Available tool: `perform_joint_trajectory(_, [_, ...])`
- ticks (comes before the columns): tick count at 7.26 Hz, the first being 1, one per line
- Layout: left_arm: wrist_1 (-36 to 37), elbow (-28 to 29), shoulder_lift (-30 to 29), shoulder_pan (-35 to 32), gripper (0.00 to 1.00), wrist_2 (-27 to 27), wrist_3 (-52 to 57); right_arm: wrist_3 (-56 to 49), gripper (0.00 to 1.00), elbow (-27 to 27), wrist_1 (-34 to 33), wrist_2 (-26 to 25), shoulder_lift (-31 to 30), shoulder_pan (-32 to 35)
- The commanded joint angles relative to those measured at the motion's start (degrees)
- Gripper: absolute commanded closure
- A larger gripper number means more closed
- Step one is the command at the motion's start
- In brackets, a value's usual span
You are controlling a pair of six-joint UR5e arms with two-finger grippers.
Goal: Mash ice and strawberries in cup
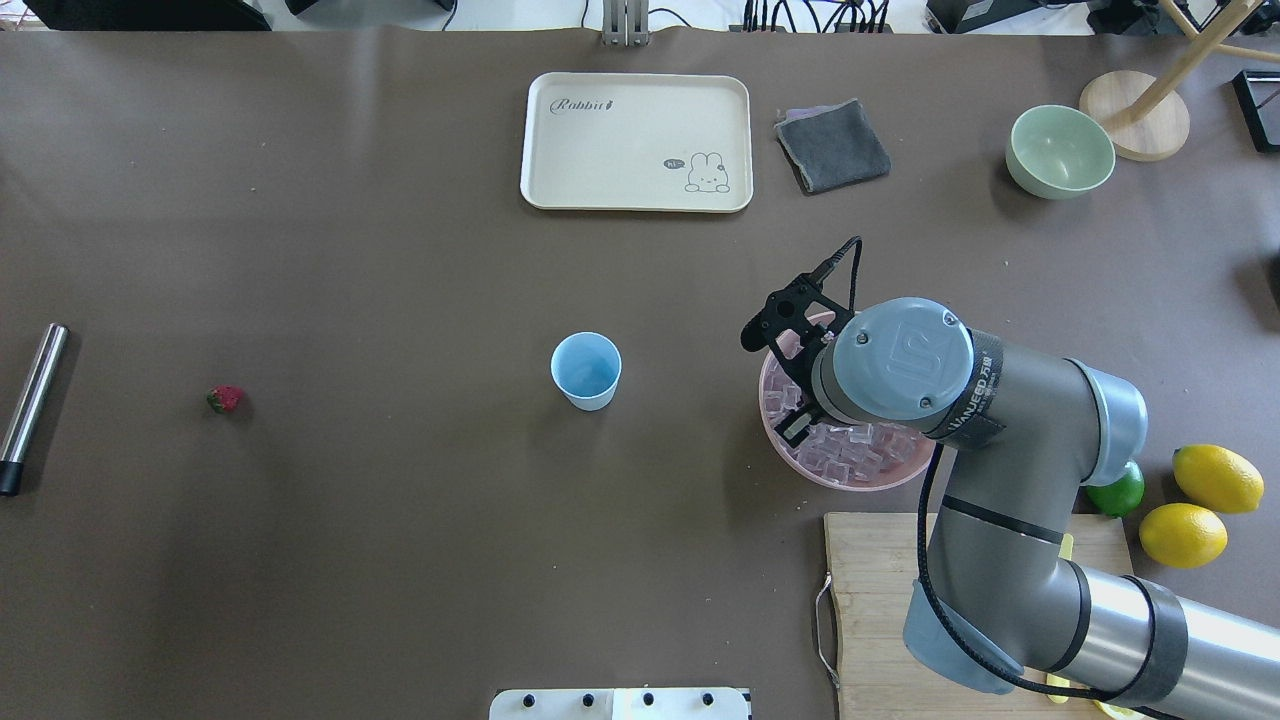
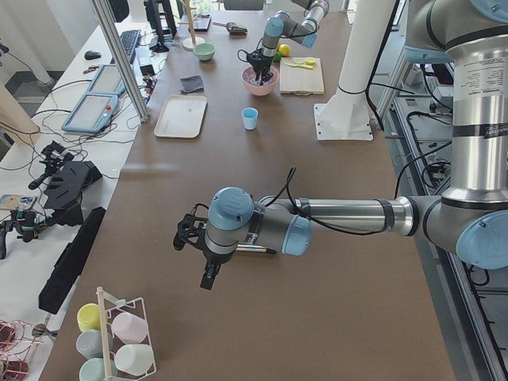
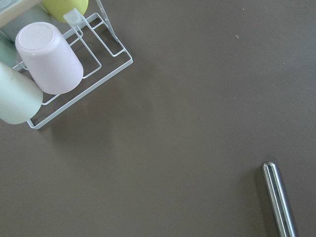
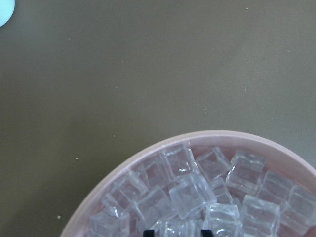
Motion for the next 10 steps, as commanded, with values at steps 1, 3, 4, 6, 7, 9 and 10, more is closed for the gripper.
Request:
perform_joint_trajectory(1, [0.1, -0.3, 0.1, -0.3, 0.01, 0.0, 0.0, 0.0, 0.60, 0.0, 0.0, 0.0, 0.1, -0.1])
perform_joint_trajectory(3, [0.0, -0.3, 0.6, -0.3, 0.01, 0.0, 0.0, 0.1, 0.66, 0.0, 0.0, -0.1, -0.1, 0.0])
perform_joint_trajectory(4, [0.1, -0.3, 0.6, -0.3, 0.01, 0.0, 0.1, 0.3, 0.70, 0.0, -0.1, -0.3, -0.1, 0.0])
perform_joint_trajectory(6, [0.1, -0.1, 0.6, -0.3, 0.01, 0.1, 0.0, 1.0, 0.74, 0.1, -0.1, -1.0, 0.1, 0.0])
perform_joint_trajectory(7, [0.1, -0.1, 0.6, -0.3, 0.01, 0.1, 0.1, 1.0, 0.75, 1.4, -0.2, -0.8, 0.1, 0.3])
perform_joint_trajectory(9, [0.1, 0.0, 0.4, -0.3, 0.01, 0.1, 0.0, 1.3, 0.75, 3.9, -0.3, -0.4, 0.4, 1.9])
perform_joint_trajectory(10, [0.0, -0.1, 0.6, -0.3, 0.01, 0.1, 0.0, 5.3, 0.75, 3.7, -0.1, -0.4, 1.9, 2.0])
